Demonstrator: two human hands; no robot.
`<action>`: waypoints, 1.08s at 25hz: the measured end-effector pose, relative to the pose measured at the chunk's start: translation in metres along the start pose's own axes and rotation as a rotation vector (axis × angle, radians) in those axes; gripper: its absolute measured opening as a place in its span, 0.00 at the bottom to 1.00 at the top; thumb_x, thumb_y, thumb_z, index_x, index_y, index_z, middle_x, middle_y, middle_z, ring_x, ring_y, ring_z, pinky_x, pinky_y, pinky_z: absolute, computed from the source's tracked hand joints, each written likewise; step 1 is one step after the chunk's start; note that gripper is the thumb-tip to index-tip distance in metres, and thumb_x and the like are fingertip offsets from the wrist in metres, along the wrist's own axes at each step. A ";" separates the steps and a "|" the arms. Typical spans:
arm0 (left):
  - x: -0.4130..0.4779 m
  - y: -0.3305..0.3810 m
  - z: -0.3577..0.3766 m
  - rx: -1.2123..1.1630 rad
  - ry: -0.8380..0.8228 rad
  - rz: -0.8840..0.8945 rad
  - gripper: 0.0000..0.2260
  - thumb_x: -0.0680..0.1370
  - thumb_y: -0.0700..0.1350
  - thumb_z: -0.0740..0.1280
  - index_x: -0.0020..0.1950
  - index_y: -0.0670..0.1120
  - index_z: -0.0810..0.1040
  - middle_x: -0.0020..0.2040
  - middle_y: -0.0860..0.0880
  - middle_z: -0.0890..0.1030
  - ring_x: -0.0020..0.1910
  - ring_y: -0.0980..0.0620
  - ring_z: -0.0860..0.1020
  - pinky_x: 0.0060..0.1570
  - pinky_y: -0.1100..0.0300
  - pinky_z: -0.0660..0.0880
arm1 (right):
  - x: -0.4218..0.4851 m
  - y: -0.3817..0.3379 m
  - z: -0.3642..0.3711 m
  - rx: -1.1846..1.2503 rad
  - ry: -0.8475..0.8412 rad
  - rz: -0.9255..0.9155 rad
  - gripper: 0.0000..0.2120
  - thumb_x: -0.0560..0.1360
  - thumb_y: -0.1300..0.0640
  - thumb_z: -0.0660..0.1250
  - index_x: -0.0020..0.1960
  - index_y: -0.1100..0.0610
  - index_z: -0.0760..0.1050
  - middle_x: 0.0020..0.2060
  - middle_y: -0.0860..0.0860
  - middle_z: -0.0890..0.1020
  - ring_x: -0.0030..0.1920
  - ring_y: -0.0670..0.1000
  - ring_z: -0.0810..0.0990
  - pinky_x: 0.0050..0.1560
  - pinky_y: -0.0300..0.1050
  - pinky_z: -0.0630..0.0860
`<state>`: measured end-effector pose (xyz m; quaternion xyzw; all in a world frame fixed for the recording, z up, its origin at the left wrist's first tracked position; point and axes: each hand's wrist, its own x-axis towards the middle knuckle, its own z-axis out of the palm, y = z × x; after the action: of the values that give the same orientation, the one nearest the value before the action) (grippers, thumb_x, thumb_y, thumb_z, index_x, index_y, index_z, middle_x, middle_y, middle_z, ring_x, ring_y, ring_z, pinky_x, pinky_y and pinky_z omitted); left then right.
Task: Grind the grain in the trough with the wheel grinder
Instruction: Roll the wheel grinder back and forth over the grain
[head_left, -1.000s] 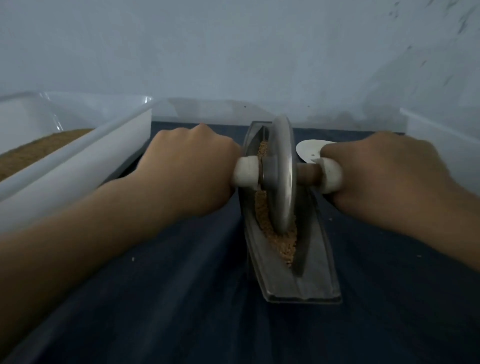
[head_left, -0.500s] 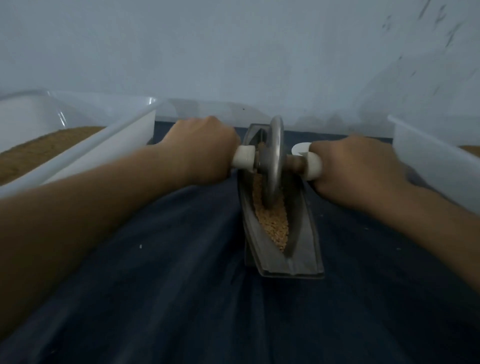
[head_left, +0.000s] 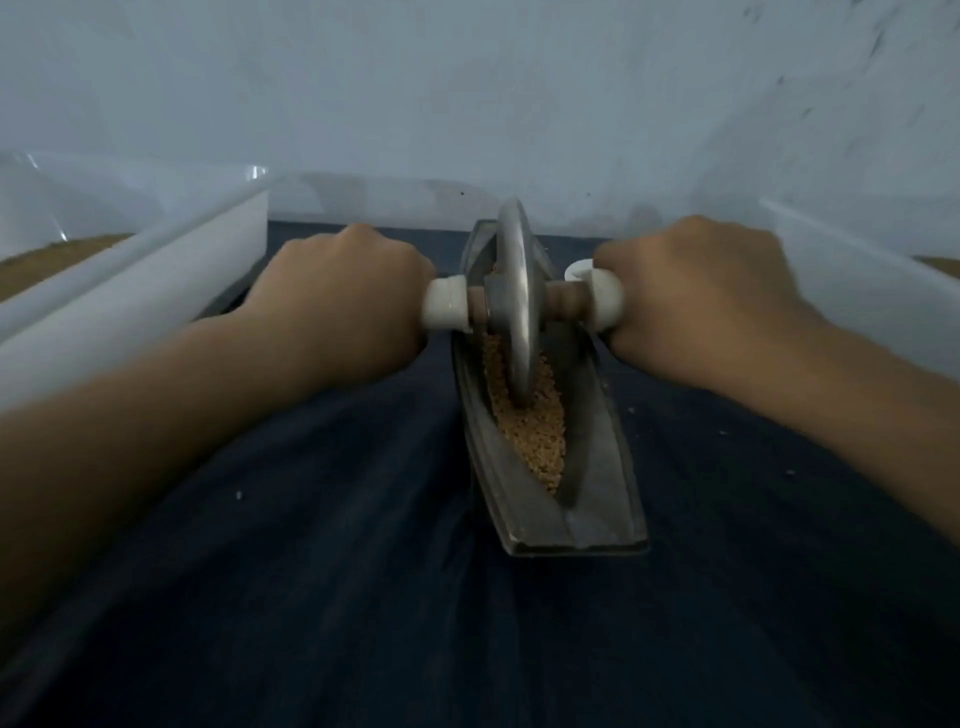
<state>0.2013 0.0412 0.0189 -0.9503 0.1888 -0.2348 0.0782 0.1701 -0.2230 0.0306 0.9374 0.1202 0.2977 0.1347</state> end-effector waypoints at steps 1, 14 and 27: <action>-0.014 0.000 -0.003 0.042 0.092 0.038 0.05 0.68 0.54 0.67 0.36 0.57 0.71 0.29 0.55 0.68 0.24 0.53 0.64 0.24 0.63 0.64 | -0.016 0.000 -0.003 0.009 0.069 -0.038 0.10 0.63 0.47 0.68 0.33 0.45 0.66 0.24 0.41 0.63 0.24 0.44 0.60 0.28 0.34 0.56; -0.014 0.018 -0.017 0.127 0.095 0.001 0.08 0.70 0.51 0.70 0.38 0.56 0.71 0.30 0.53 0.65 0.25 0.53 0.62 0.27 0.62 0.58 | -0.018 -0.002 0.004 0.014 0.049 0.023 0.07 0.66 0.47 0.66 0.36 0.47 0.68 0.25 0.44 0.66 0.25 0.50 0.64 0.28 0.37 0.57; -0.006 0.017 -0.008 0.087 0.085 -0.018 0.06 0.70 0.53 0.68 0.38 0.55 0.72 0.30 0.54 0.66 0.26 0.52 0.63 0.27 0.61 0.60 | -0.008 -0.003 -0.001 -0.002 0.020 0.018 0.08 0.68 0.48 0.69 0.37 0.47 0.69 0.27 0.44 0.69 0.25 0.48 0.65 0.26 0.37 0.59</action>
<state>0.1866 0.0272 0.0195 -0.9368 0.1731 -0.2836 0.1093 0.1633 -0.2229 0.0261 0.9354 0.1126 0.3083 0.1318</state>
